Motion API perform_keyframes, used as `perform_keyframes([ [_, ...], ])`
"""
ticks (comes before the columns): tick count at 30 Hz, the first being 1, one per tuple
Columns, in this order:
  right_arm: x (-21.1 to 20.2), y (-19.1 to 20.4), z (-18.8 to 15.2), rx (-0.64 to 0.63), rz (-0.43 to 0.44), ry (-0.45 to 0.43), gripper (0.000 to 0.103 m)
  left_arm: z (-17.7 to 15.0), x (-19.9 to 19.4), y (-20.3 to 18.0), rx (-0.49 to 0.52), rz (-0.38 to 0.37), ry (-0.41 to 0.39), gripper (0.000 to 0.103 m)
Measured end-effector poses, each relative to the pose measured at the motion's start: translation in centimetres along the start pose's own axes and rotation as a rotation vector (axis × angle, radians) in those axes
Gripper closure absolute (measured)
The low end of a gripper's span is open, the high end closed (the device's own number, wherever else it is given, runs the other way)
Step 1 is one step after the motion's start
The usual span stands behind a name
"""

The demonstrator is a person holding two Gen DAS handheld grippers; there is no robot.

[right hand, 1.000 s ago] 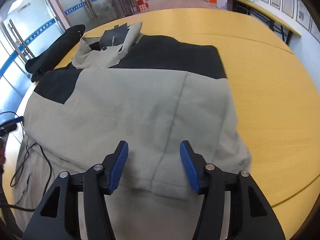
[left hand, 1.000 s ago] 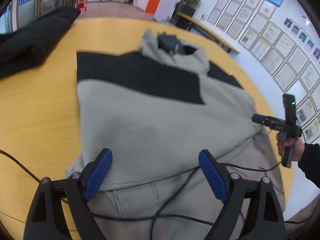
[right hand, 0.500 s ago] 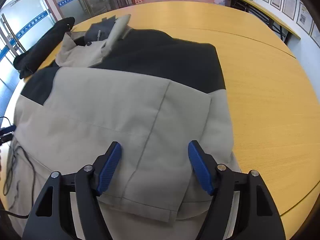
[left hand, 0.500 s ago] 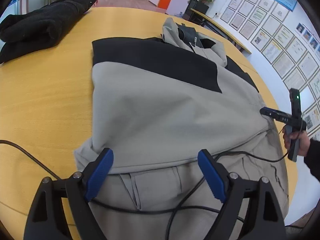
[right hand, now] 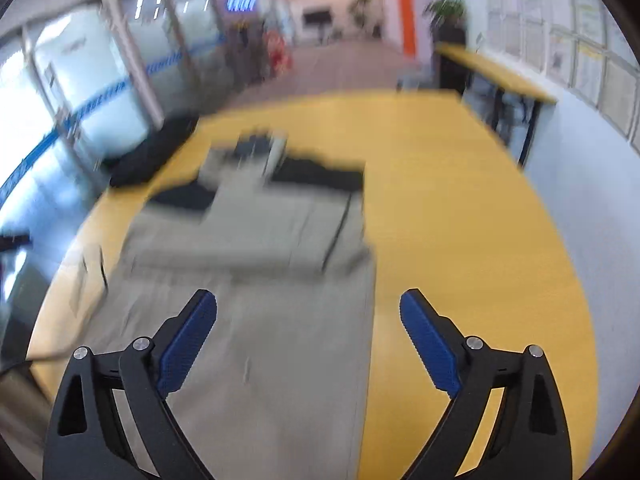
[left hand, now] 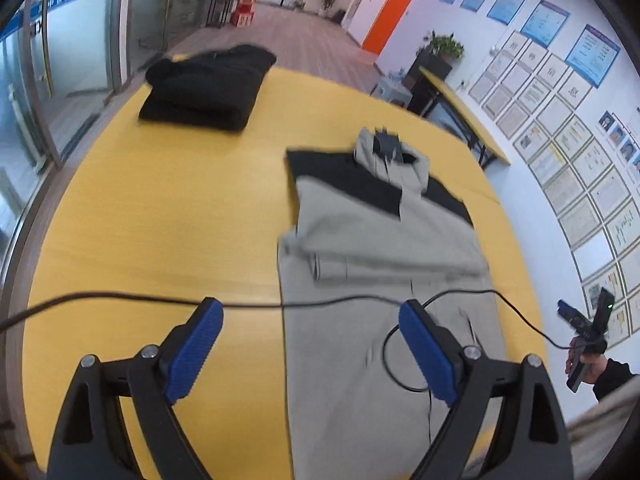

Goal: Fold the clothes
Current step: 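Move both grippers to the folded edge of the jacket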

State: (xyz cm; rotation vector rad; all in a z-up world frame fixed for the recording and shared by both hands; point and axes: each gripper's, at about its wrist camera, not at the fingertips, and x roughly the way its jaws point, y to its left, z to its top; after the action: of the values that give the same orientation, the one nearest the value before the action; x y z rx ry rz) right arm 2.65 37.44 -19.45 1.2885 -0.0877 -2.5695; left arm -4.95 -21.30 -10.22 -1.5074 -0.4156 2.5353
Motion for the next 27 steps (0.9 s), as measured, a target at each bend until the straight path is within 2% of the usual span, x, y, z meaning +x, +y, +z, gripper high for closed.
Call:
perform_keyframes([
  [3, -1.2, 1.2, -6.8, -0.058, 0.078, 0.182, 0.009, -6.1, -1.2, 0.1, 0.002, 0.019, 0.107, 0.01],
  [5, -1.7, 0.5, -11.3, -0.01, 0.156, 0.263, 0.011, -10.3, -1.0, 0.1, -0.015, 0.02, 0.176, 0.01],
  [12, -0.3, -3.7, -19.1, 0.039, 0.231, 0.336, 0.015, -20.5, 5.5, -2.4, -0.026, -0.025, 0.327, 0.012],
  [15, 0.5, -4.5, -20.3, 0.03, 0.225, 0.339, 0.015, -22.1, 8.3, -3.1, 0.009, 0.003, 0.345, 0.013],
  [18, 1.6, -5.2, -21.2, 0.031, 0.201, 0.332, 0.015, -23.0, 9.5, -2.6, -0.002, 0.02, 0.351, 0.013],
  [23, 2.6, -5.0, -22.7, 0.01, 0.189, 0.324, 0.017, -24.2, 10.0, -1.7, -0.016, 0.072, 0.336, 0.013],
  [27, 2.4, -4.7, -23.2, -0.011, 0.164, 0.27, 0.017, -25.1, 10.4, -1.8, 0.002, 0.101, 0.323, 0.013],
])
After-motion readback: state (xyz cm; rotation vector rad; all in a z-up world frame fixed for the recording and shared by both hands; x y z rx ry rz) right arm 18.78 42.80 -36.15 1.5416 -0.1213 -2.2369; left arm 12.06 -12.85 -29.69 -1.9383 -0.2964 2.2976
